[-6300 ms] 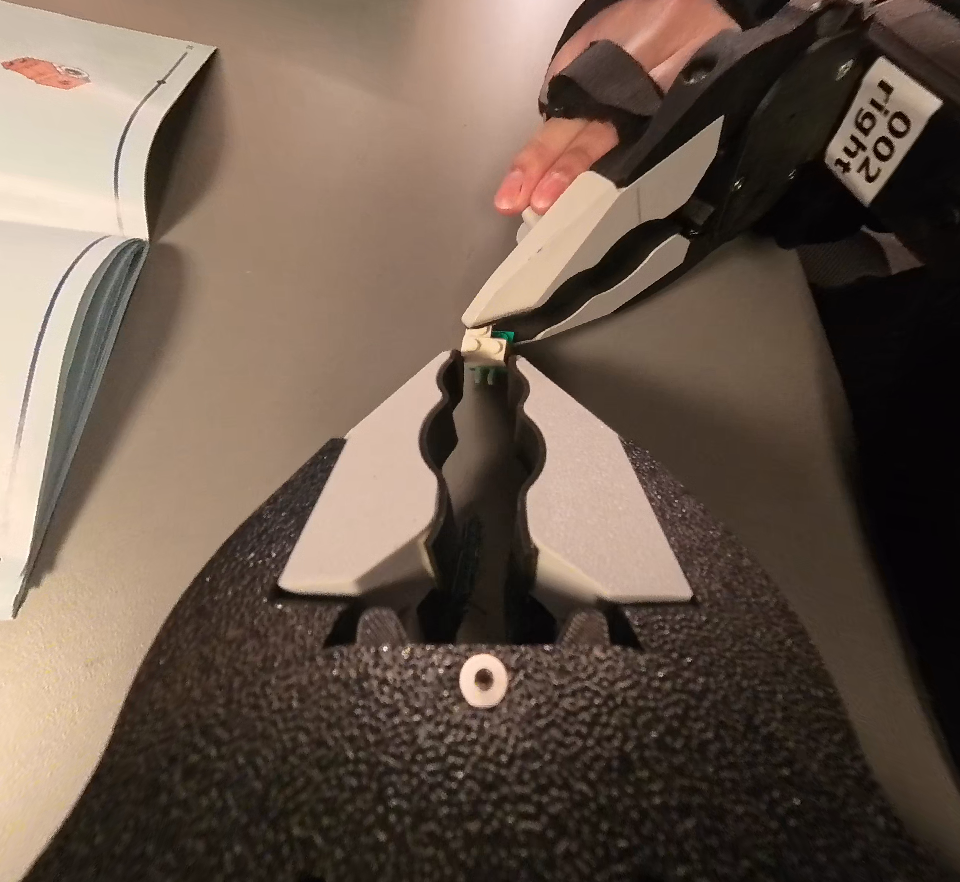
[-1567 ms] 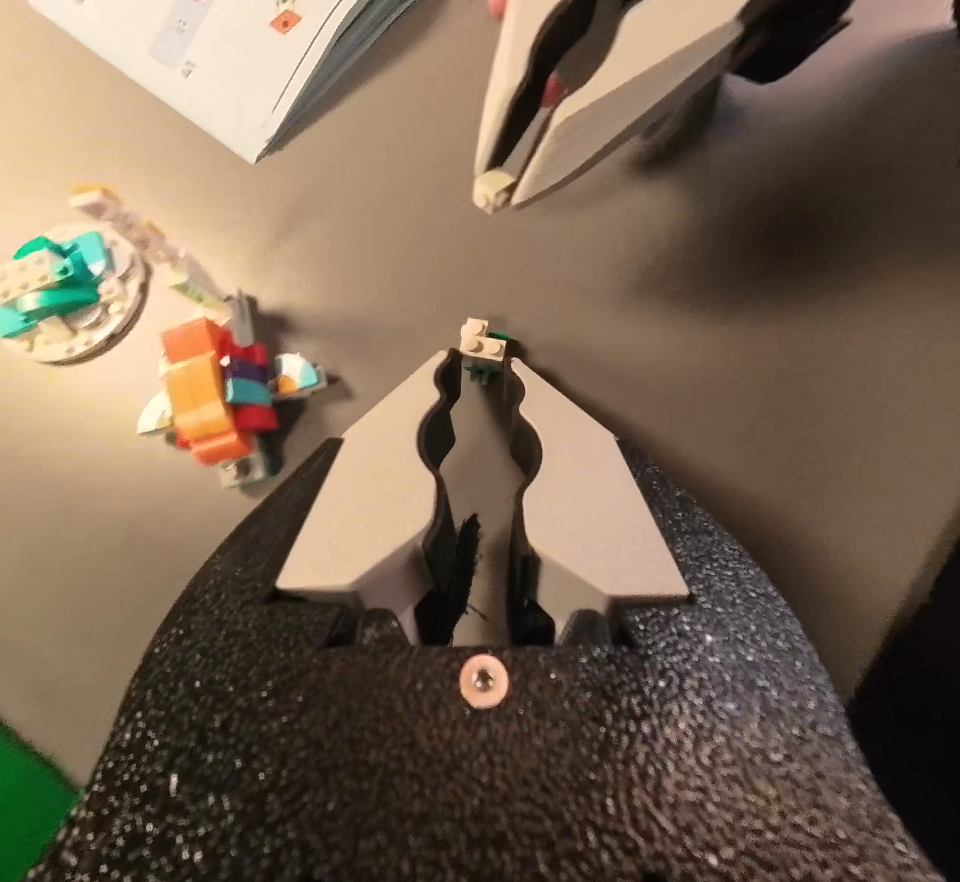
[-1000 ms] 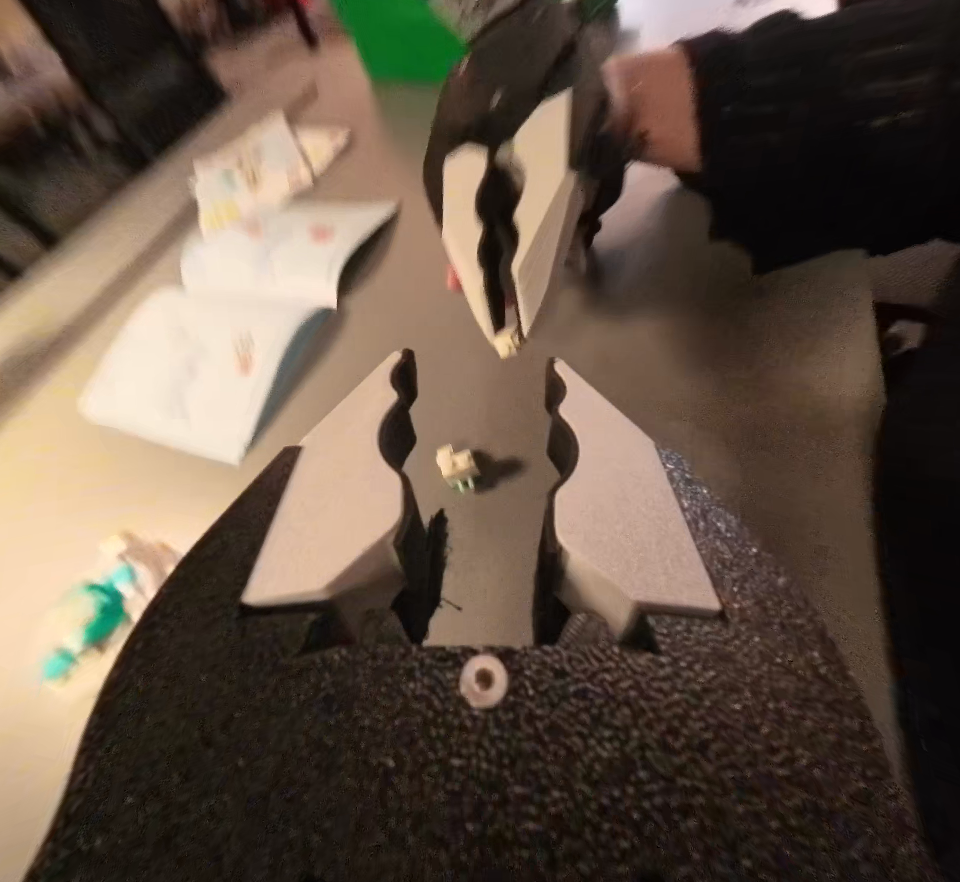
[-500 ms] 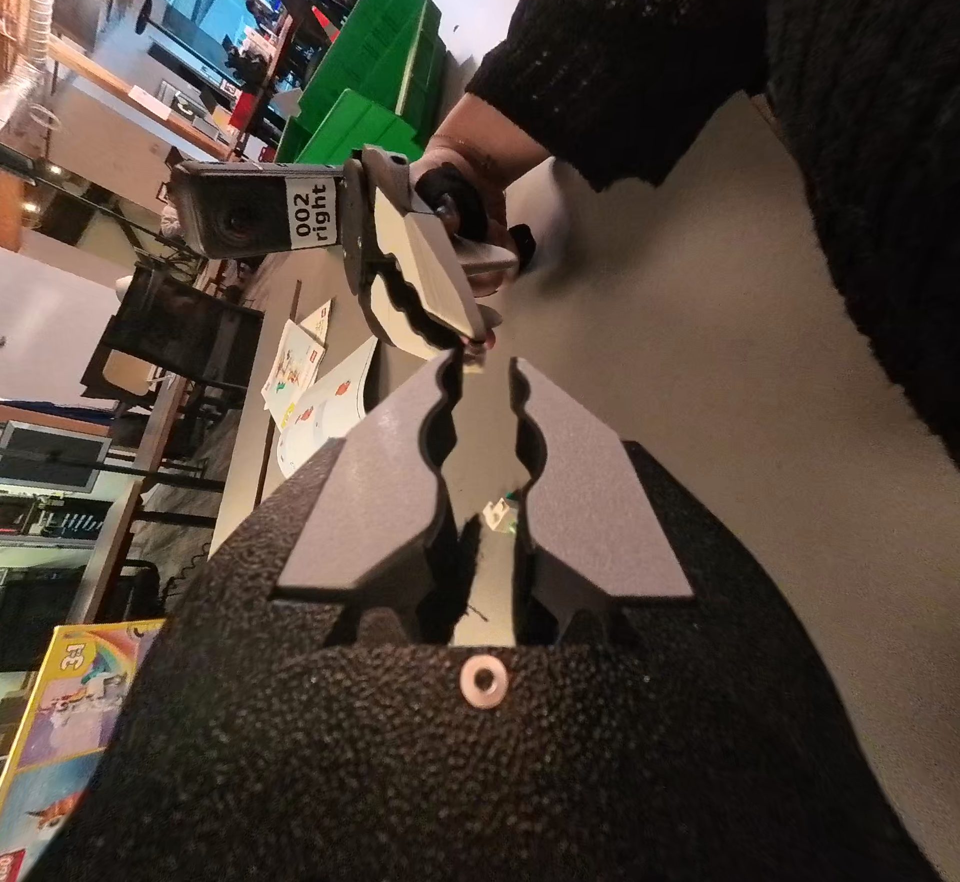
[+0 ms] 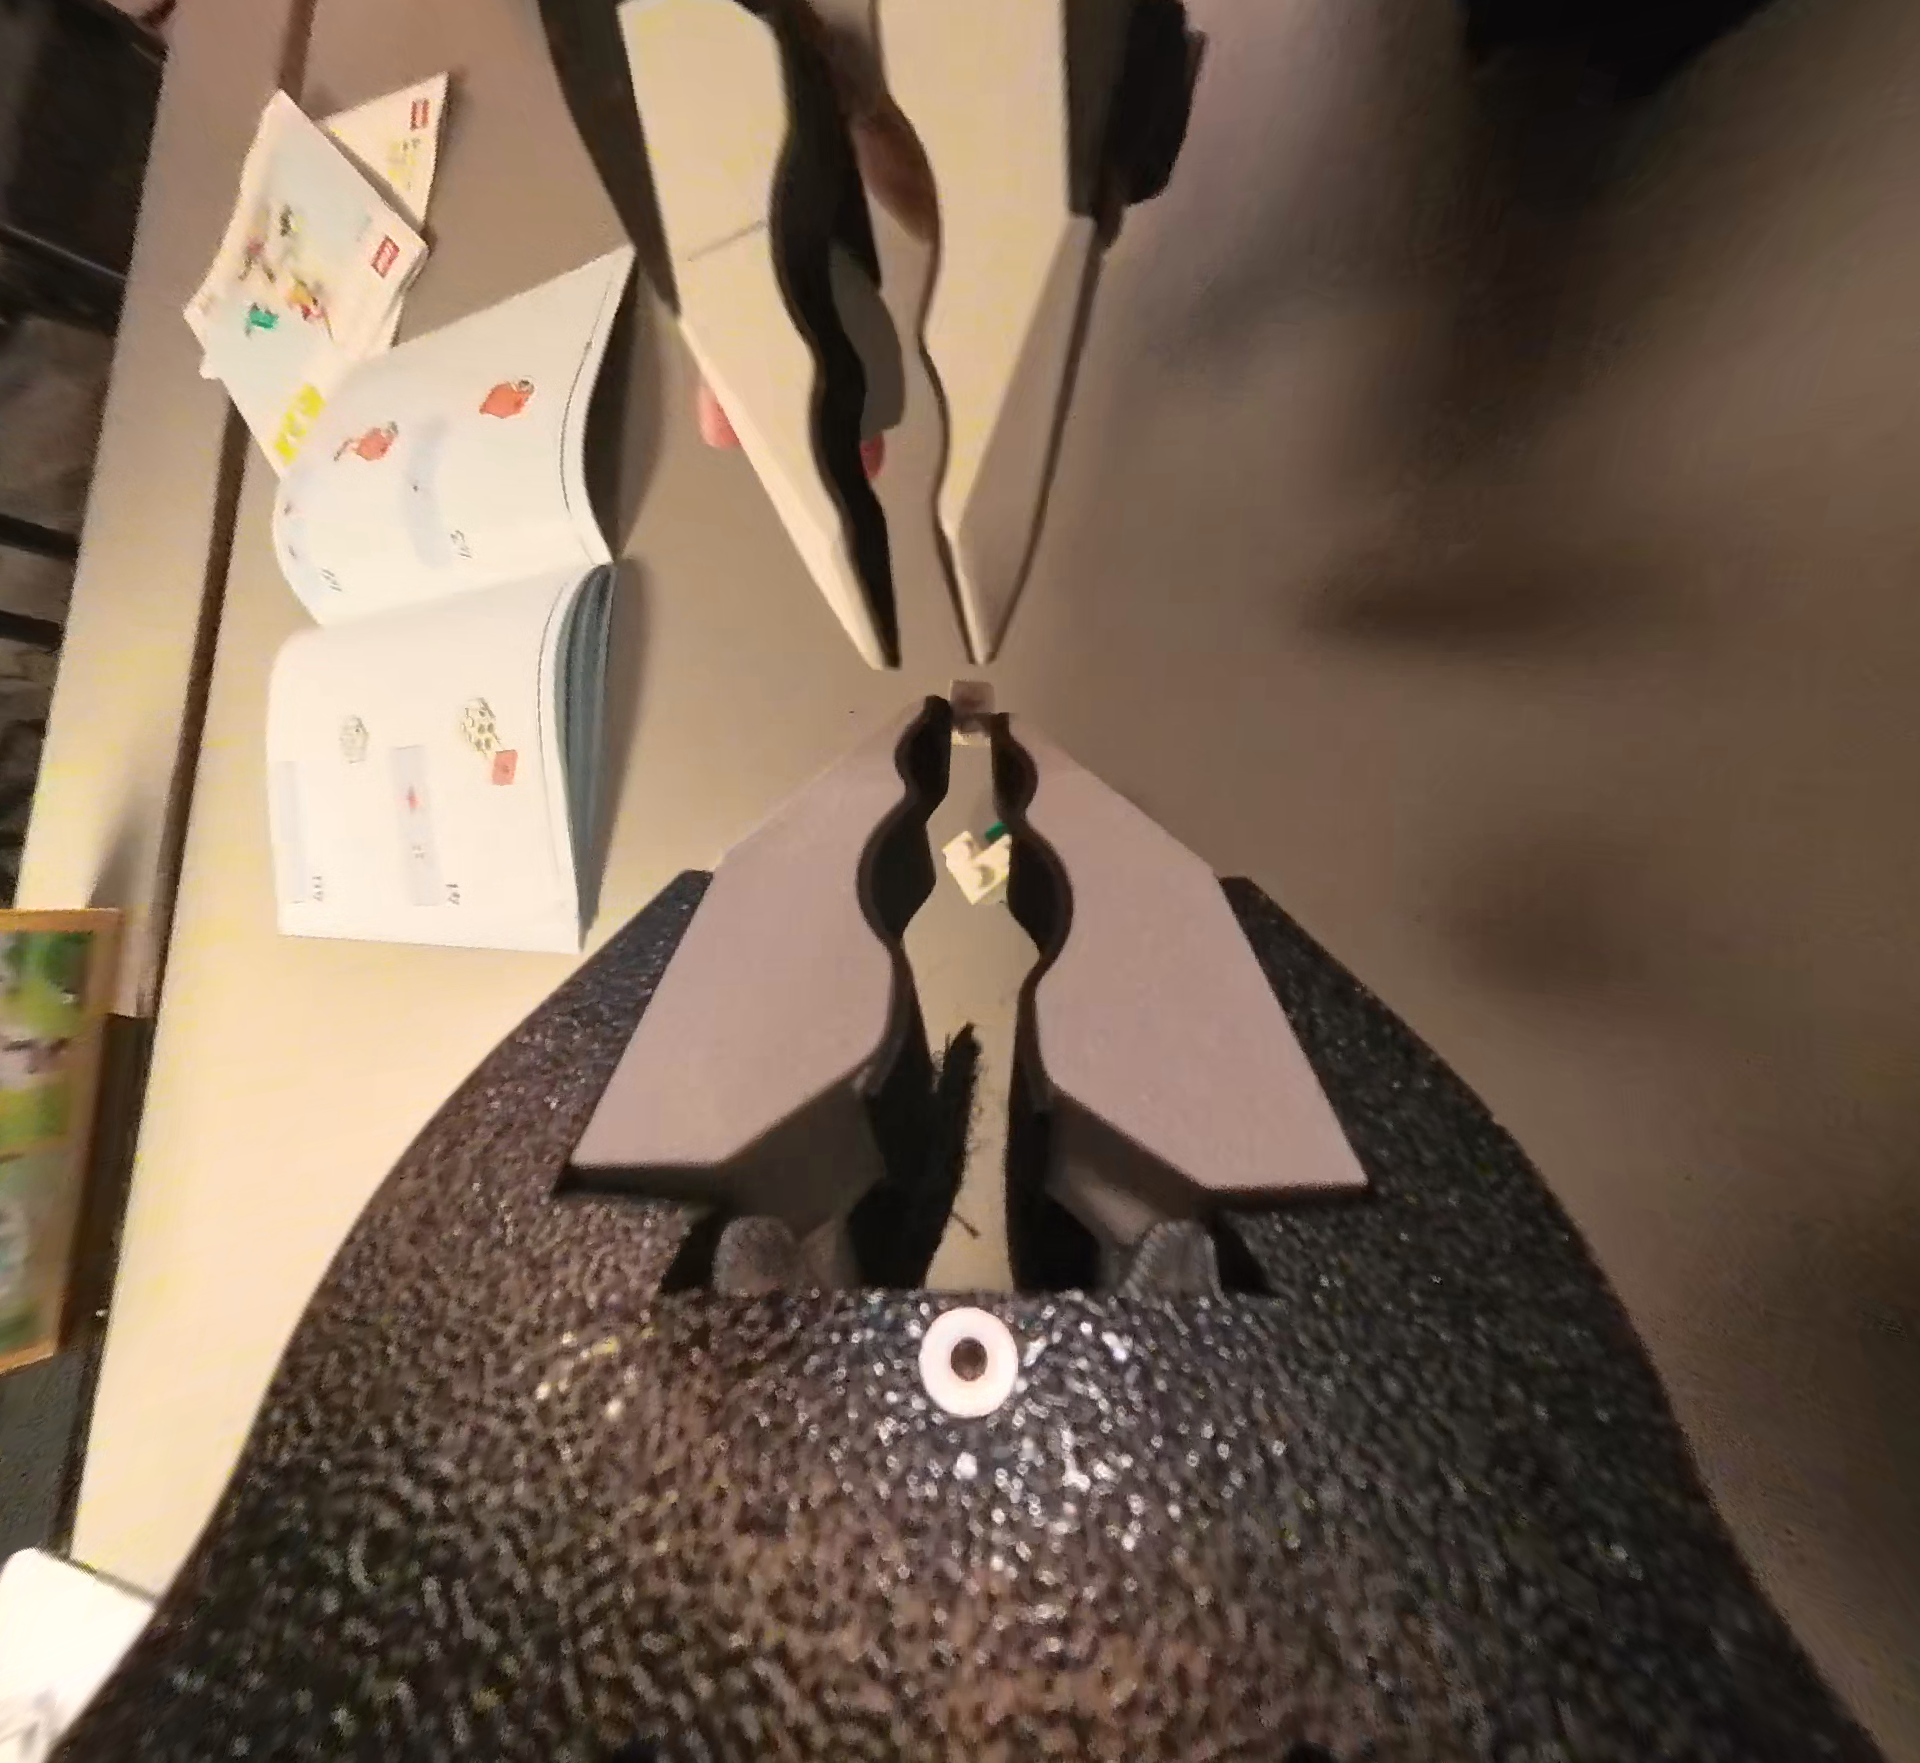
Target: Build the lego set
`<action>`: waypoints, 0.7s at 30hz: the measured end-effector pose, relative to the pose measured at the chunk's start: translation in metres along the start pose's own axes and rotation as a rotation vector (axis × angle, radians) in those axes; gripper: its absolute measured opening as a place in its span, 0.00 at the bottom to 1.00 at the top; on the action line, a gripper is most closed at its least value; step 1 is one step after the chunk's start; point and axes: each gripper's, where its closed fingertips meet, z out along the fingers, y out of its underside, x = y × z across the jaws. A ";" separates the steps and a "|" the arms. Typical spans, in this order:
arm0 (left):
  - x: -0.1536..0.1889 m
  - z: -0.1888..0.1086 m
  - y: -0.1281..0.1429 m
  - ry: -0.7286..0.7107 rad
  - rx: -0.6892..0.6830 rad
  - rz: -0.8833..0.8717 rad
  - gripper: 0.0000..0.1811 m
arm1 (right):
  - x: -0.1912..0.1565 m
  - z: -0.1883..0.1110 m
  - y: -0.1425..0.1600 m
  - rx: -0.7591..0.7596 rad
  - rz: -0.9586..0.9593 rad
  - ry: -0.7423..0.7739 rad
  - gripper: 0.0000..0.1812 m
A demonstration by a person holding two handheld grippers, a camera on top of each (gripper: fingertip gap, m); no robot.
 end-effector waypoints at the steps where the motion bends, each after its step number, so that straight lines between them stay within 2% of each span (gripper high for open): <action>1: -0.001 0.001 0.000 0.007 -0.001 -0.016 0.03 | -0.002 0.002 0.001 -0.011 -0.013 -0.004 0.07; 8: 0.003 0.005 0.004 0.057 -0.011 -0.106 0.03 | -0.005 0.008 0.015 -0.091 -0.025 -0.015 0.05; 17: 0.001 0.004 0.004 0.054 -0.008 -0.127 0.03 | -0.004 0.011 0.014 -0.079 0.021 -0.021 0.03; 19: -0.003 0.001 0.008 0.049 -0.012 -0.160 0.13 | -0.001 0.008 0.013 -0.068 0.042 -0.018 0.03; 21: -0.001 -0.001 0.019 0.095 -0.052 -0.239 0.18 | 0.004 0.006 0.014 -0.057 0.058 -0.003 0.03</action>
